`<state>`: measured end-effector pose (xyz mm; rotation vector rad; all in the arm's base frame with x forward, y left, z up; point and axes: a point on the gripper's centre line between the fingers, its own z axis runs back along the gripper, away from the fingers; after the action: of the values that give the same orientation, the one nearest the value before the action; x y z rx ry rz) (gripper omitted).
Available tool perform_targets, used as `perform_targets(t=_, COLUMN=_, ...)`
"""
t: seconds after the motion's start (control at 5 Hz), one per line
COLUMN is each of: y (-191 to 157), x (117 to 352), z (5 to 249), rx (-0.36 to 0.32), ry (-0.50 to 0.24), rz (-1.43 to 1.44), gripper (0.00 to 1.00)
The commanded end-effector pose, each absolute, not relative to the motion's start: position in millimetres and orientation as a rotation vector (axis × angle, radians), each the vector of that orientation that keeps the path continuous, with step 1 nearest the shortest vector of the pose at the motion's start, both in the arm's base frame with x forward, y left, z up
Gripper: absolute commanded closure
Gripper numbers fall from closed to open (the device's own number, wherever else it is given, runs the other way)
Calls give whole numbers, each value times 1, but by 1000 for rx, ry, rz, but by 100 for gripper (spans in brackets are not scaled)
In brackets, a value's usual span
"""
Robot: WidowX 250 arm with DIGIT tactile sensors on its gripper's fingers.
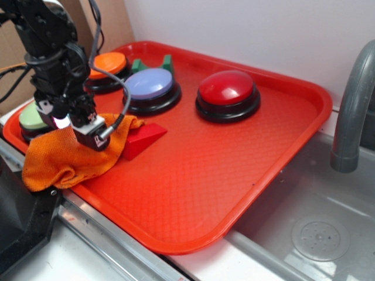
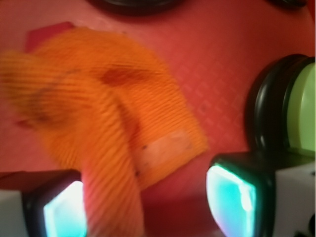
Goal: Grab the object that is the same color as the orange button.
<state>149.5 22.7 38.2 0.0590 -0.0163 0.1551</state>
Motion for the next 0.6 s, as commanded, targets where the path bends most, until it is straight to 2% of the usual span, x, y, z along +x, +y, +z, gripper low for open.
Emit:
perform_targets(t=0.0, y=32, x=159, z=20, rx=29, ry=-15, rz=124, gripper=0)
perform_targets(t=0.2, y=28, x=160, z=14, rx=-37, ry=-13, rz=90, gripper=0)
perform_targets(t=0.4, y=23, x=160, z=14, rx=-28, ry=-13, rz=61, gripper=100)
